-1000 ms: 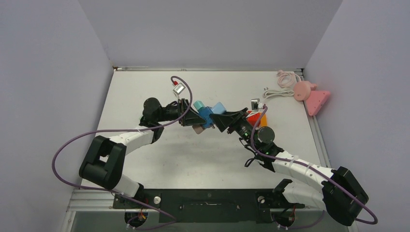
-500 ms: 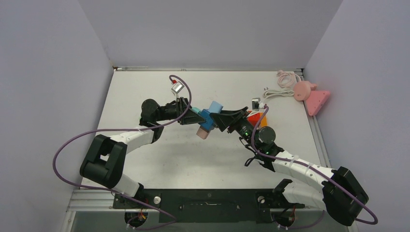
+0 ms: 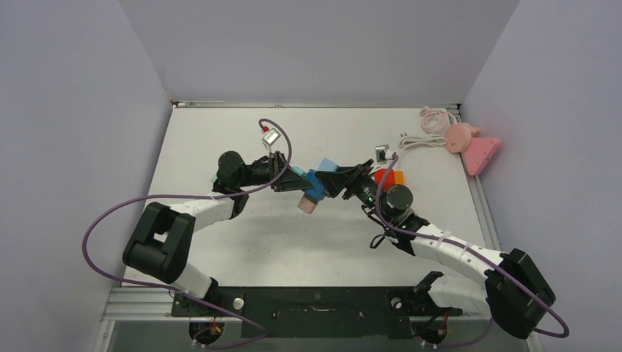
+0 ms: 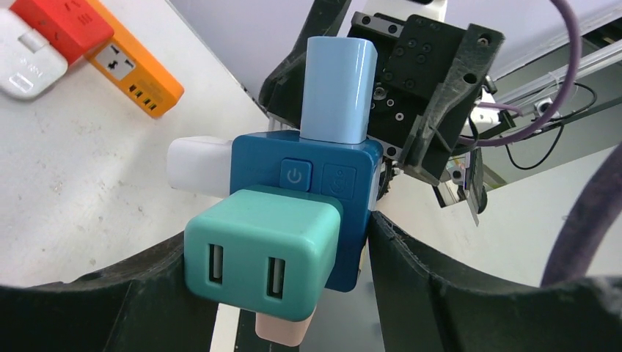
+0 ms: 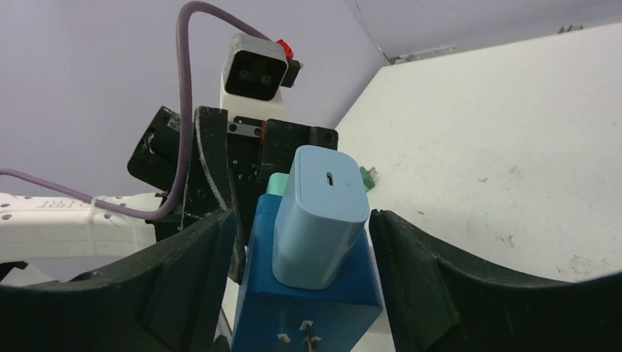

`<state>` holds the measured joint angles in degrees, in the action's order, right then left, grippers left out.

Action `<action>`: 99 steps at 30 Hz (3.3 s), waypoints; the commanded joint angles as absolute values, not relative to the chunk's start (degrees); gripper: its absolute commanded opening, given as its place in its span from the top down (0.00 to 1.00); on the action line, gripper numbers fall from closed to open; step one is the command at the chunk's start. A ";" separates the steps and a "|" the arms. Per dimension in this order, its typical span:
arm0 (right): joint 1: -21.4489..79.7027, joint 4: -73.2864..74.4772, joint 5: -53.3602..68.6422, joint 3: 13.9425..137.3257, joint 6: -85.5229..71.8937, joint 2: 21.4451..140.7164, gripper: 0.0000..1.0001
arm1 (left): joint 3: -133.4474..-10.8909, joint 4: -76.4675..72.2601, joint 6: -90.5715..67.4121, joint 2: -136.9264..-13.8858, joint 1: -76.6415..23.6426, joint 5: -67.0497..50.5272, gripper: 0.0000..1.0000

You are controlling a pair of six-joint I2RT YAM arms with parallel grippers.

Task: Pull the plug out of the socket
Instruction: Remove the plug from the socket.

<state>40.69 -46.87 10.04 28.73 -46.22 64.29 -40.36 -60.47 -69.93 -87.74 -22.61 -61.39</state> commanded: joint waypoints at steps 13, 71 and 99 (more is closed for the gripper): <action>27.94 -50.56 25.31 24.05 -50.74 67.65 0.11 | -40.84 -55.91 -63.57 -90.78 -22.76 -60.35 0.83; 21.13 -68.47 66.12 36.03 -58.00 93.94 0.95 | -53.26 -1.24 -17.85 -82.86 -22.94 -51.49 0.52; 41.47 -37.62 6.66 26.86 -18.70 72.48 0.95 | -50.71 -6.71 -32.40 -87.96 -21.83 -42.36 0.04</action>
